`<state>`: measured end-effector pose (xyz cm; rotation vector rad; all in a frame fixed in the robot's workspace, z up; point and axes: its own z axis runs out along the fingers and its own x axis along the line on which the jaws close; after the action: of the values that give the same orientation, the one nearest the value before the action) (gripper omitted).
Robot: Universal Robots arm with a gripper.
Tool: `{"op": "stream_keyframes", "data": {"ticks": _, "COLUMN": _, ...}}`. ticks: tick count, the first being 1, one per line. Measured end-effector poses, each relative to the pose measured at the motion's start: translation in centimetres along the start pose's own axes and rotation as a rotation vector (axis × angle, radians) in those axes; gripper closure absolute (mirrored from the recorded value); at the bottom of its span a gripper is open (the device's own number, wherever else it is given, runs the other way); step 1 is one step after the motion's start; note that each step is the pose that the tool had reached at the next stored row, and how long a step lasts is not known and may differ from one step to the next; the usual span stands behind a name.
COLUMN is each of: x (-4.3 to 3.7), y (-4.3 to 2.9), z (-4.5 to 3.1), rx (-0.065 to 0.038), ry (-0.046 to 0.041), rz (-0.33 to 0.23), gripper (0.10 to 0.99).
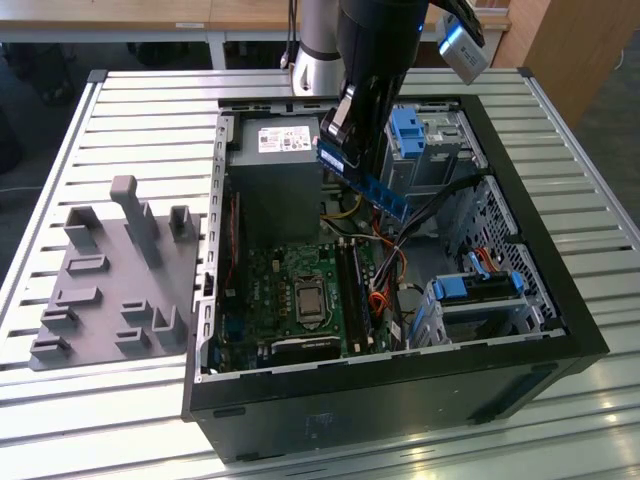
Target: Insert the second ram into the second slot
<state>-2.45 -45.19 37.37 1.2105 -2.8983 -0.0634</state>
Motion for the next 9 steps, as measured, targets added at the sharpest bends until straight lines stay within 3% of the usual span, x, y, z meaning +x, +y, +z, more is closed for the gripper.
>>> {"op": "stream_keyframes", "data": {"ticks": 9, "x": 0.00, "y": 0.00, "z": 0.06, "rx": 0.001, "ry": -0.0016, "rz": 0.056, "gripper": 0.949}}
